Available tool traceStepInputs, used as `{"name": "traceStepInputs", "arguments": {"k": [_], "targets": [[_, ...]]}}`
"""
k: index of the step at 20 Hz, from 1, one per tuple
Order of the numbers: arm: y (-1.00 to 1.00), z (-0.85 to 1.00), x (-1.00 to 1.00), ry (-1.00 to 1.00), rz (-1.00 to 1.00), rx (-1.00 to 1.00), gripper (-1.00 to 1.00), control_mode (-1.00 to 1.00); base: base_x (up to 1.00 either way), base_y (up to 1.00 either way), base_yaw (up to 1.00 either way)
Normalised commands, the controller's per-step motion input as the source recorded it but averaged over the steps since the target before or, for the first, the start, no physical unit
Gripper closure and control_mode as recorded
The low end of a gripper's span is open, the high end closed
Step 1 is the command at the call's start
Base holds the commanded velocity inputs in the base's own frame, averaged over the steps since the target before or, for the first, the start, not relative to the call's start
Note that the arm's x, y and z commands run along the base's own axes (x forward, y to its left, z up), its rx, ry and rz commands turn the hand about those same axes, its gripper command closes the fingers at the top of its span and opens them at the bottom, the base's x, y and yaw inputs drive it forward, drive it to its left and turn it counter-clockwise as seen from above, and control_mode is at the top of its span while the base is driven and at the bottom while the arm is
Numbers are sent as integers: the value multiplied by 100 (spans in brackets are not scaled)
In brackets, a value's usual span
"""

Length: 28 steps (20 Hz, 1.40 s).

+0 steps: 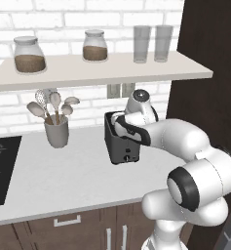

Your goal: Start the toaster. Once the lever pops up, take the bread to the plate on the dining counter.

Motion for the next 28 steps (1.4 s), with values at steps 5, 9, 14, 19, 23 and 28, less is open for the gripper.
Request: {"name": "traceStepInputs", "arguments": {"k": [5,9,14,19,23,28], "targets": [[0,0,0,0,0,0,-100,-100,0,0,0],[0,0,0,0,0,0,-100,-100,0,0,0],[0,0,0,0,0,0,-100,-100,0,0,0],[0,0,0,0,0,0,-100,-100,0,0,0],[0,0,0,0,0,0,-100,-100,0,0,0],[0,0,0,0,0,0,-100,-100,0,0,0]]}}
